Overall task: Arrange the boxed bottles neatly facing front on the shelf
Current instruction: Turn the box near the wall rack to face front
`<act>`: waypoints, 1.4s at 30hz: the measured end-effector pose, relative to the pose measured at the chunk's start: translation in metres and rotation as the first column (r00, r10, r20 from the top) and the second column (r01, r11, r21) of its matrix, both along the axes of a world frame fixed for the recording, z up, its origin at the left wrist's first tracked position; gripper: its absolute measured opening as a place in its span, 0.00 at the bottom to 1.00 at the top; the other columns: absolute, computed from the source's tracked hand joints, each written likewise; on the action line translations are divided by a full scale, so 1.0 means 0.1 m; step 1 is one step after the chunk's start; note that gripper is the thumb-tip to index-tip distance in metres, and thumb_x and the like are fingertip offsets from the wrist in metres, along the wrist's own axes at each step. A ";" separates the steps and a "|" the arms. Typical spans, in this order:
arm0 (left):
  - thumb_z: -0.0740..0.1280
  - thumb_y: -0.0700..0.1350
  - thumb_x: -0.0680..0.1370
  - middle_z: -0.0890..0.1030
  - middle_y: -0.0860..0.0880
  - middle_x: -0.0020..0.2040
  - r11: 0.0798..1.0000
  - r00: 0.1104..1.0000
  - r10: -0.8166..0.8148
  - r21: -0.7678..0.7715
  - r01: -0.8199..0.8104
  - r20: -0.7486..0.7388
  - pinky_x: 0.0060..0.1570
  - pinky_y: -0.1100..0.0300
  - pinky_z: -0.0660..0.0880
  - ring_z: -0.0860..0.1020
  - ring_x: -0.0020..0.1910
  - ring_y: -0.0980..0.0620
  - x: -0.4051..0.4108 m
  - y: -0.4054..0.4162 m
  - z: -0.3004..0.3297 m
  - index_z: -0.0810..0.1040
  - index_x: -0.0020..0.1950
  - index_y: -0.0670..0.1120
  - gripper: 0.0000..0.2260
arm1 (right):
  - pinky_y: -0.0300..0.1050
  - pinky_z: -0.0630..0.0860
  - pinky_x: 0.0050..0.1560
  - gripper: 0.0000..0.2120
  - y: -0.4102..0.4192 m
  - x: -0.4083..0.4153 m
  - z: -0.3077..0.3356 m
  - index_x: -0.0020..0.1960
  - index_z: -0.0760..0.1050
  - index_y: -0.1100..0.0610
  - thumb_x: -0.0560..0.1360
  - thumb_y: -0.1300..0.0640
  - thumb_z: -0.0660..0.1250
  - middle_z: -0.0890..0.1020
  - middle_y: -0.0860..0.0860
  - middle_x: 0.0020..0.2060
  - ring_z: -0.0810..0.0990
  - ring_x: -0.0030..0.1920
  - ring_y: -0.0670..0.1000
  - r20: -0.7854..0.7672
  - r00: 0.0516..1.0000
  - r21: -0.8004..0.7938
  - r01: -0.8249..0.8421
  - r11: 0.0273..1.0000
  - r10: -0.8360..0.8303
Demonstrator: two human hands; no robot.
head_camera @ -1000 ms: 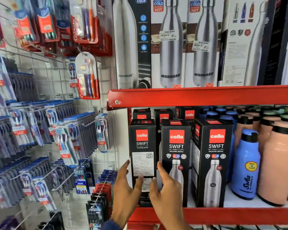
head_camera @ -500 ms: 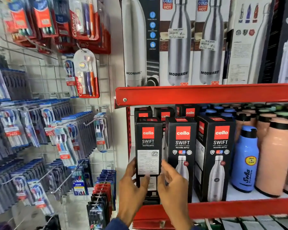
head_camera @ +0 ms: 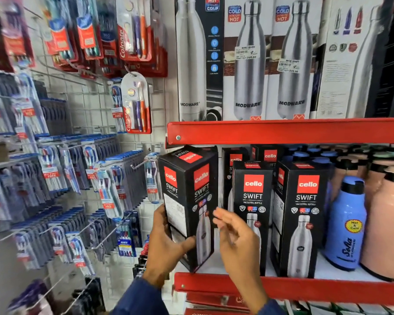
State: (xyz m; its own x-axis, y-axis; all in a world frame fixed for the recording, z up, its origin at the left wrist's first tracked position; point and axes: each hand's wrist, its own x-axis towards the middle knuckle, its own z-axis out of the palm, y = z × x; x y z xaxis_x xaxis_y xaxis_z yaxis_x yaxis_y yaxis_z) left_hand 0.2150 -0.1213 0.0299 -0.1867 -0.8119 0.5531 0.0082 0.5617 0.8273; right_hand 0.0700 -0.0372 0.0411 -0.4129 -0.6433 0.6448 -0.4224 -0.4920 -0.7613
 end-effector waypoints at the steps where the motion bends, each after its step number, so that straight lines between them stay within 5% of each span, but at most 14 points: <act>1: 0.79 0.35 0.60 0.83 0.53 0.57 0.999 0.999 -0.043 0.006 0.043 -0.024 0.54 0.64 0.78 0.81 0.58 0.54 0.04 0.01 0.02 0.68 0.67 0.51 0.38 | 0.42 0.76 0.62 0.16 -0.01 -0.05 -0.02 0.65 0.75 0.52 0.77 0.60 0.64 0.81 0.44 0.59 0.79 0.58 0.40 -0.018 1.000 0.025 -0.008 1.000 0.009; 4: 0.74 0.29 0.61 0.82 0.48 0.59 0.987 0.985 -0.158 0.020 0.160 -0.061 0.55 0.61 0.79 0.80 0.60 0.48 0.12 0.02 0.05 0.69 0.67 0.49 0.37 | 0.38 0.71 0.66 0.24 -0.04 -0.10 -0.06 0.71 0.67 0.50 0.76 0.56 0.68 0.74 0.38 0.65 0.73 0.63 0.35 -0.112 0.989 0.148 -0.074 0.986 0.092; 7: 0.69 0.28 0.64 0.80 0.47 0.63 0.975 0.976 -0.215 0.043 0.217 -0.046 0.57 0.60 0.79 0.79 0.63 0.49 0.14 0.01 0.06 0.67 0.72 0.48 0.38 | 0.26 0.70 0.58 0.25 -0.07 -0.06 -0.11 0.71 0.67 0.50 0.75 0.56 0.68 0.71 0.30 0.58 0.71 0.55 0.25 -0.118 0.987 0.184 -0.088 0.979 0.110; 10: 0.65 0.25 0.72 0.78 0.46 0.68 0.964 0.966 -0.260 0.050 0.260 -0.005 0.65 0.55 0.75 0.76 0.68 0.47 0.08 -0.04 0.01 0.67 0.73 0.45 0.32 | 0.21 0.71 0.49 0.22 -0.12 -0.09 -0.18 0.69 0.70 0.53 0.76 0.59 0.68 0.75 0.39 0.59 0.75 0.58 0.35 -0.083 0.996 0.164 -0.018 0.986 0.032; 13: 0.62 0.27 0.78 0.74 0.47 0.72 0.962 0.962 -0.270 0.054 0.268 0.038 0.70 0.48 0.70 0.72 0.72 0.48 0.01 -0.12 -0.05 0.66 0.75 0.46 0.27 | 0.22 0.71 0.51 0.22 -0.18 -0.12 -0.26 0.69 0.70 0.54 0.76 0.59 0.67 0.76 0.43 0.61 0.76 0.61 0.43 -0.040 0.999 0.178 0.012 0.984 -0.005; 17: 0.64 0.37 0.81 0.71 0.52 0.74 0.960 0.958 -0.278 0.053 0.275 0.065 0.73 0.50 0.67 0.68 0.74 0.53 -0.12 -0.17 -0.12 0.64 0.76 0.53 0.25 | 0.19 0.69 0.50 0.22 -0.24 -0.15 -0.33 0.69 0.69 0.57 0.76 0.60 0.67 0.75 0.44 0.59 0.76 0.60 0.44 -0.036 0.996 0.191 0.082 0.978 -0.076; 23: 0.62 0.36 0.81 0.71 0.53 0.74 0.964 0.963 -0.263 0.063 0.259 0.065 0.74 0.44 0.64 0.69 0.73 0.56 -0.23 -0.28 -0.35 0.62 0.77 0.52 0.25 | 0.16 0.66 0.49 0.21 -0.34 -0.20 -0.49 0.69 0.70 0.58 0.76 0.62 0.67 0.76 0.45 0.57 0.74 0.57 0.41 -0.109 0.982 0.215 0.175 0.961 -0.154; 27: 0.61 0.37 0.82 0.71 0.54 0.74 0.967 0.967 -0.247 0.079 0.241 0.070 0.75 0.49 0.63 0.68 0.73 0.57 -0.28 -0.37 -0.43 0.62 0.76 0.54 0.25 | 0.27 0.70 0.58 0.20 -0.43 -0.23 -0.61 0.69 0.70 0.58 0.77 0.59 0.66 0.80 0.52 0.61 0.76 0.58 0.39 -0.150 0.970 0.247 0.223 0.943 -0.190; 33: 0.66 0.39 0.80 0.76 0.60 0.69 0.970 0.973 -0.221 0.118 0.214 0.058 0.65 0.67 0.72 0.74 0.67 0.61 -0.30 -0.35 -0.60 0.65 0.74 0.55 0.25 | 0.22 0.69 0.55 0.19 -0.44 -0.26 -0.71 0.66 0.73 0.57 0.76 0.61 0.67 0.79 0.42 0.57 0.71 0.47 0.21 -0.172 0.960 0.195 0.251 0.948 -0.219; 36: 0.70 0.39 0.77 0.77 0.70 0.61 0.987 0.986 -0.138 0.098 0.129 0.093 0.56 0.76 0.73 0.76 0.60 0.70 -0.30 -0.30 -0.74 0.68 0.70 0.59 0.26 | 0.23 0.70 0.55 0.19 -0.41 -0.25 -0.85 0.66 0.73 0.57 0.76 0.60 0.68 0.82 0.47 0.57 0.73 0.46 0.23 -0.183 0.954 0.233 0.278 0.932 -0.239; 40: 0.75 0.41 0.73 0.79 0.73 0.55 0.994 0.992 -0.045 0.105 0.032 0.121 0.59 0.69 0.75 0.79 0.57 0.68 -0.30 -0.29 -0.92 0.70 0.67 0.61 0.27 | 0.32 0.73 0.59 0.19 -0.39 -0.22 -0.96 0.66 0.73 0.58 0.75 0.60 0.68 0.82 0.53 0.58 0.79 0.53 0.38 -0.164 0.956 0.288 0.283 0.915 -0.244; 42: 0.76 0.42 0.73 0.80 0.74 0.52 0.994 0.990 -0.017 0.111 0.001 0.139 0.61 0.67 0.75 0.80 0.56 0.68 -0.29 -0.28 -0.97 0.71 0.67 0.60 0.27 | 0.32 0.73 0.59 0.19 -0.39 -0.21 -1.00 0.65 0.74 0.58 0.75 0.60 0.69 0.82 0.53 0.58 0.79 0.52 0.38 -0.170 0.953 0.304 0.293 0.907 -0.251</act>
